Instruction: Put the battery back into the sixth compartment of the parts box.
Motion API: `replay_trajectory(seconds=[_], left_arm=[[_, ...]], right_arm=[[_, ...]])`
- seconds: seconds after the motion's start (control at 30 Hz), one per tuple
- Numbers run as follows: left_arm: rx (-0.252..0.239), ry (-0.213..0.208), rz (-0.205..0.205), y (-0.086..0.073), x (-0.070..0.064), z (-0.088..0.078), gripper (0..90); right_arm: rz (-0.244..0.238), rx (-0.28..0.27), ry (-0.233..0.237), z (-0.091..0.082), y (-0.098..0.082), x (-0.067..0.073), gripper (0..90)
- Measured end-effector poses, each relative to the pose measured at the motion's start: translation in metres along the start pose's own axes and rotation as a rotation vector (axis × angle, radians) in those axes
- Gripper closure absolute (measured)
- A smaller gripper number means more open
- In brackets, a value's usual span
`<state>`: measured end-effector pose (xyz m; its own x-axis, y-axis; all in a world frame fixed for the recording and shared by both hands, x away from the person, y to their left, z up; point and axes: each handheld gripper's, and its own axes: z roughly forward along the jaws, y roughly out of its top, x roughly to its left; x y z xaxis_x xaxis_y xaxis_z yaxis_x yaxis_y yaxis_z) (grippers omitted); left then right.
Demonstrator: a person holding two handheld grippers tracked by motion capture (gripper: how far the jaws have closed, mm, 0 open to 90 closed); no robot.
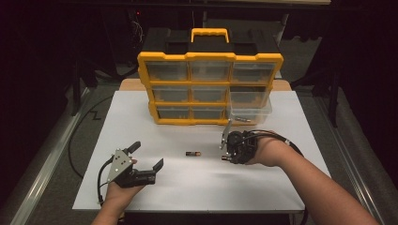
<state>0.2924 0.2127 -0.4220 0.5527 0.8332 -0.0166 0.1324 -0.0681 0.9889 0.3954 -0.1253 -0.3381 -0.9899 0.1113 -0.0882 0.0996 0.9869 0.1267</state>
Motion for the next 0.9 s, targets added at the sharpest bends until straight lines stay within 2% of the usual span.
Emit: replay_trajectory(seconds=[0.73,0.8,0.9], left_arm=[[-0.001,-0.003,0.001,0.0,0.0,-0.001,0.7],[-0.002,-0.003,0.001,0.0,0.0,-0.001,0.7],[-0.002,-0.004,0.001,0.0,0.0,-0.001,0.7]], right_arm=[[0.032,0.006,-0.023,-0.017,-0.022,-0.008,79.1],[0.051,0.014,-0.022,-0.017,-0.023,-0.008,79.1],[0.041,0.009,-0.025,-0.017,-0.025,-0.009,79.1]])
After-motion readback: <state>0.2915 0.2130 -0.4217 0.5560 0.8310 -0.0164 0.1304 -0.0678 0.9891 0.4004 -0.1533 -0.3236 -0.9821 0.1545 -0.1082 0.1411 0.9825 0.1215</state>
